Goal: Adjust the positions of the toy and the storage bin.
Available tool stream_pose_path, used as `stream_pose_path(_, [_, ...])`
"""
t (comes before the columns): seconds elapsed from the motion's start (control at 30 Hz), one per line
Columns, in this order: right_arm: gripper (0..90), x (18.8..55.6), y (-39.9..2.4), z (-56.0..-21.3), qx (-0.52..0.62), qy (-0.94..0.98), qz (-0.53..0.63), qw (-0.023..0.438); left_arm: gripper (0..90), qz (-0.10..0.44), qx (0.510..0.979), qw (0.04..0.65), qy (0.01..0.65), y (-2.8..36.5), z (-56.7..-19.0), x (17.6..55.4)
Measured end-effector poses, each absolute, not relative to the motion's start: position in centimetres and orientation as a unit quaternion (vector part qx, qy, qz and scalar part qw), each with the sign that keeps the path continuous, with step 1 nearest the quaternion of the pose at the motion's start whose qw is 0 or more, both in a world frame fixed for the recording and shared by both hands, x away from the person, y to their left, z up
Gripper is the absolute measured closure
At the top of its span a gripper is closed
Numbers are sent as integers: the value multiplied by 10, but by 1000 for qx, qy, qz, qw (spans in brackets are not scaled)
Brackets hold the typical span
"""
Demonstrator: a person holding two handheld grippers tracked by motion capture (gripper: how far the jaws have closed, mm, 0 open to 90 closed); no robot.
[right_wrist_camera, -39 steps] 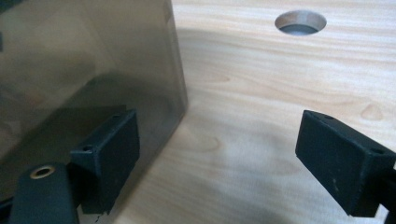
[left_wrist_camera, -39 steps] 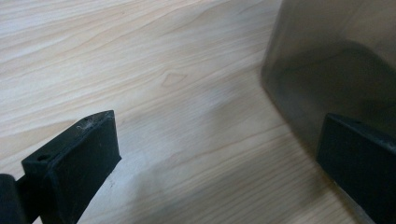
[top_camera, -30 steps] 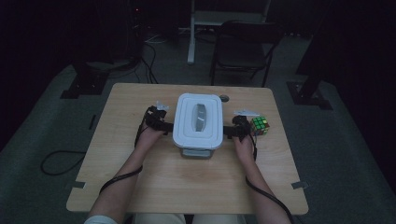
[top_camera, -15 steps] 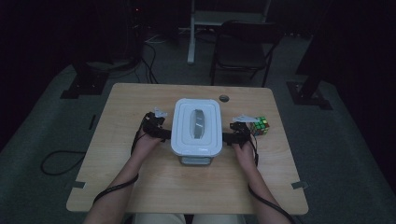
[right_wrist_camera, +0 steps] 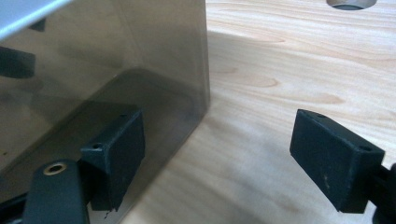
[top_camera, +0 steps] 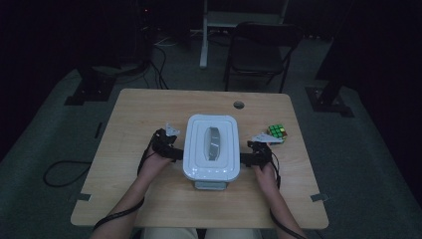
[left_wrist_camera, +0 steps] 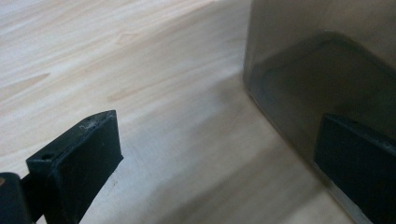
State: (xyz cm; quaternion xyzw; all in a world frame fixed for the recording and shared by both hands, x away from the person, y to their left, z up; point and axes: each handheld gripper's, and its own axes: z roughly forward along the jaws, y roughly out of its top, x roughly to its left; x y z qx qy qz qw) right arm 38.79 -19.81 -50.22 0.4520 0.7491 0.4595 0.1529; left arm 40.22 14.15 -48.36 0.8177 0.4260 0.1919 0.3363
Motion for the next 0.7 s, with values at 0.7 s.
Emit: stream_pose_path(0.7, [183, 344, -209, -502, 444, 754, 464, 137, 16, 183, 830, 336, 406, 136, -482, 357])
